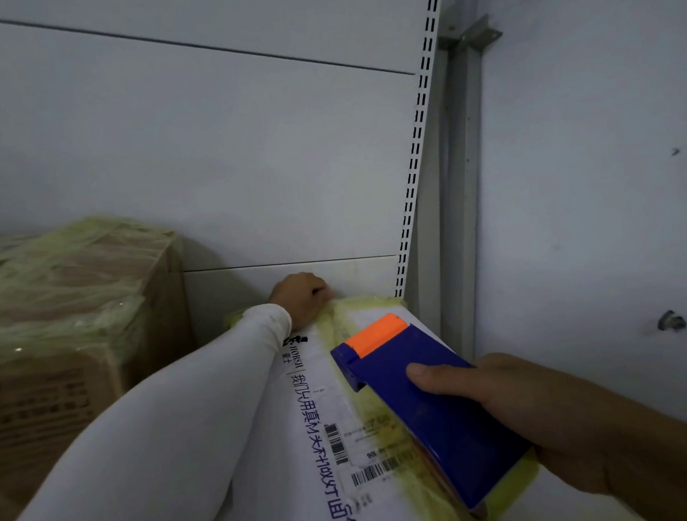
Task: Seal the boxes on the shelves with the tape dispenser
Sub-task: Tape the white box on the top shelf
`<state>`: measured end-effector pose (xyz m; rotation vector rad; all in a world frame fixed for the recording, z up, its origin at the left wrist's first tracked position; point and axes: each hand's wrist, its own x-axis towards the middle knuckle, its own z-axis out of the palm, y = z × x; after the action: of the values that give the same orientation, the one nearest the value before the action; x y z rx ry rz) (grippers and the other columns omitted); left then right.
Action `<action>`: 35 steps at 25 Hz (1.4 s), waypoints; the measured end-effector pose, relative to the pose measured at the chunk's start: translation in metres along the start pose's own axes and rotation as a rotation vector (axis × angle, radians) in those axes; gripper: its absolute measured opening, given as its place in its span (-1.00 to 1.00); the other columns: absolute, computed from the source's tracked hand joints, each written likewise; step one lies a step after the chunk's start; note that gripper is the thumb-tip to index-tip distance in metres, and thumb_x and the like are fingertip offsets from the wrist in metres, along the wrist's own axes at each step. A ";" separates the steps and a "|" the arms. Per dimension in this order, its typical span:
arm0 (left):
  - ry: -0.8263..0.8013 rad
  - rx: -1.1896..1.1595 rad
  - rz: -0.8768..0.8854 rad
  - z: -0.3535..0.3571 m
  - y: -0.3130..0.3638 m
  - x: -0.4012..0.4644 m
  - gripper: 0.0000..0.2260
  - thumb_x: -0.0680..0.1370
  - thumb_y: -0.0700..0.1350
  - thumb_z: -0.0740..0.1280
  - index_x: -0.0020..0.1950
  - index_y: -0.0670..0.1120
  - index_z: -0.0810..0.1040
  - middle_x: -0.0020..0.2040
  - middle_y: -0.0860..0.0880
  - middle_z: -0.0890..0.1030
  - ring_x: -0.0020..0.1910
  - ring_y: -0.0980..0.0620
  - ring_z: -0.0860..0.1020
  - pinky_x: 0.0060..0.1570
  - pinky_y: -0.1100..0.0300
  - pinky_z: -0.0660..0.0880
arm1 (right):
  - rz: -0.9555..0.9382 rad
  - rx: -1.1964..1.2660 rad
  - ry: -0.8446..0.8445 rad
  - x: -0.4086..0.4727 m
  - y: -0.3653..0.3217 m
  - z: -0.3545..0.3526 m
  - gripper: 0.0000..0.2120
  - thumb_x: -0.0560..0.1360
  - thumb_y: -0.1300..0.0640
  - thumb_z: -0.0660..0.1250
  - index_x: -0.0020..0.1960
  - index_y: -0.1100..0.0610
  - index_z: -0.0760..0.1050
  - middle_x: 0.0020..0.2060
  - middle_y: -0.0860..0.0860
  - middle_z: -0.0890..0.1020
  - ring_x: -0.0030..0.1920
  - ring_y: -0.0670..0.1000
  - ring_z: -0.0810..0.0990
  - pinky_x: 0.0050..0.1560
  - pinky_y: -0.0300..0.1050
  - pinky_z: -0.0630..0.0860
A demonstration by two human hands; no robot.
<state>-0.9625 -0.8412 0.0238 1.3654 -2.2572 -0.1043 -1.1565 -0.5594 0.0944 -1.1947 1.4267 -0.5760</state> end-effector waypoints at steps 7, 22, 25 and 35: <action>-0.226 -0.036 -0.118 0.002 -0.001 0.002 -0.59 0.60 0.10 0.18 -0.39 -0.07 0.41 -0.39 0.00 0.45 -0.33 -0.03 0.44 -0.21 0.15 0.39 | -0.006 0.020 0.092 0.002 -0.003 0.010 -0.67 0.41 -0.16 0.42 -0.03 0.09 0.66 -0.21 0.02 0.76 -0.28 -0.01 0.73 -0.34 -0.25 0.60; -0.314 0.209 -0.081 0.007 0.017 -0.013 -0.59 0.62 0.17 0.03 0.36 0.02 0.40 0.40 -0.02 0.42 0.38 -0.06 0.35 0.41 -0.02 0.06 | -0.017 0.019 0.197 0.010 -0.003 0.014 -0.67 0.41 -0.13 0.47 -0.06 0.14 0.66 -0.26 0.05 0.75 -0.38 -0.02 0.70 -0.30 -0.19 0.60; -0.078 0.197 0.041 0.007 0.026 -0.019 -0.66 0.58 0.08 0.21 0.30 -0.01 0.45 0.34 -0.07 0.41 0.33 -0.11 0.33 0.29 0.01 0.19 | 0.005 0.012 0.208 0.010 -0.007 0.018 -0.66 0.41 -0.14 0.47 -0.02 0.12 0.63 -0.29 0.03 0.74 -0.40 -0.03 0.69 -0.34 -0.22 0.59; -0.330 0.305 0.088 -0.004 0.039 -0.029 -0.57 0.56 0.18 0.17 0.23 -0.09 0.51 0.26 -0.15 0.48 0.23 -0.16 0.43 0.26 -0.01 0.37 | -0.019 -0.013 0.241 0.008 -0.006 0.022 -0.70 0.44 -0.11 0.46 -0.05 0.13 0.61 -0.39 0.00 0.72 -0.48 -0.07 0.66 -0.46 -0.29 0.53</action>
<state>-0.9817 -0.7966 0.0292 1.4871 -2.6941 0.0513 -1.1330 -0.5628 0.0912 -1.1801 1.6245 -0.7451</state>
